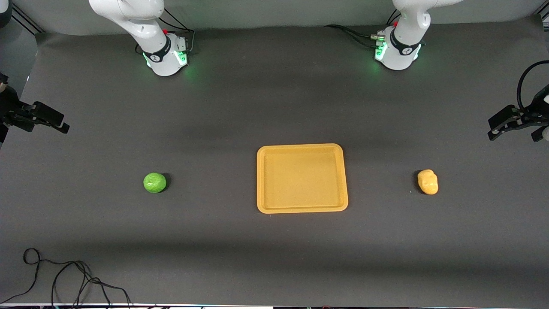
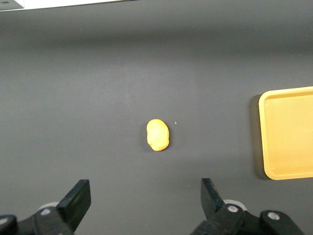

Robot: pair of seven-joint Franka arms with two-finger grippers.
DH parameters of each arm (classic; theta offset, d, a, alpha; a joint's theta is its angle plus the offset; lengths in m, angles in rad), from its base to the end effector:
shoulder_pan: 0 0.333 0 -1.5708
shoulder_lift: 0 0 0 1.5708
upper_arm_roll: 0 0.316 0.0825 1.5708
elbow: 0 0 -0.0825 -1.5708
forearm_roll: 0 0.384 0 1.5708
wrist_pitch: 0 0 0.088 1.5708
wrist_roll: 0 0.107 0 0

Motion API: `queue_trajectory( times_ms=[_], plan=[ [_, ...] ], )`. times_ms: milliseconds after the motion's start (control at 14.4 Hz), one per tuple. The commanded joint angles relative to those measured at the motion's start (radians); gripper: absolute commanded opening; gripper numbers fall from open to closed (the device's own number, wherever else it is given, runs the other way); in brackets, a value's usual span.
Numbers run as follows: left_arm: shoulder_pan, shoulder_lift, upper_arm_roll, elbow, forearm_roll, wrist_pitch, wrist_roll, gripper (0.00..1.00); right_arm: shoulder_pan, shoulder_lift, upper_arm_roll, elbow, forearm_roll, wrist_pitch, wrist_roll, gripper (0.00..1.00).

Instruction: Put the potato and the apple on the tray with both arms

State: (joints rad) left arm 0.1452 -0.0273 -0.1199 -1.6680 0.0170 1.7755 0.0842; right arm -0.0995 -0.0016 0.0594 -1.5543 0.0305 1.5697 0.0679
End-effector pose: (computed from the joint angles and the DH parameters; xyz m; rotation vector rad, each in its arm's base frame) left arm 0.5641 0.0149 0.6123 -3.1058 0.0954 -0.2074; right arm 0.5539 -0.0189 0.6331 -3.1063 0.1674 -0.0258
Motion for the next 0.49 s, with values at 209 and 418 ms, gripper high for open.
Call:
queue_trajectory(
  times_ms=[209,418],
  plan=[
    [-0.01,0.003,0.006,0.014,-0.008,-0.013,0.005,1.0,-0.005,0.028,0.002,0.034,0.013,-0.027,-0.002,1.0],
    [-0.01,0.001,0.006,0.014,-0.008,-0.016,0.006,1.0,-0.005,0.044,-0.004,0.025,0.003,-0.037,-0.117,1.0]
  ],
)
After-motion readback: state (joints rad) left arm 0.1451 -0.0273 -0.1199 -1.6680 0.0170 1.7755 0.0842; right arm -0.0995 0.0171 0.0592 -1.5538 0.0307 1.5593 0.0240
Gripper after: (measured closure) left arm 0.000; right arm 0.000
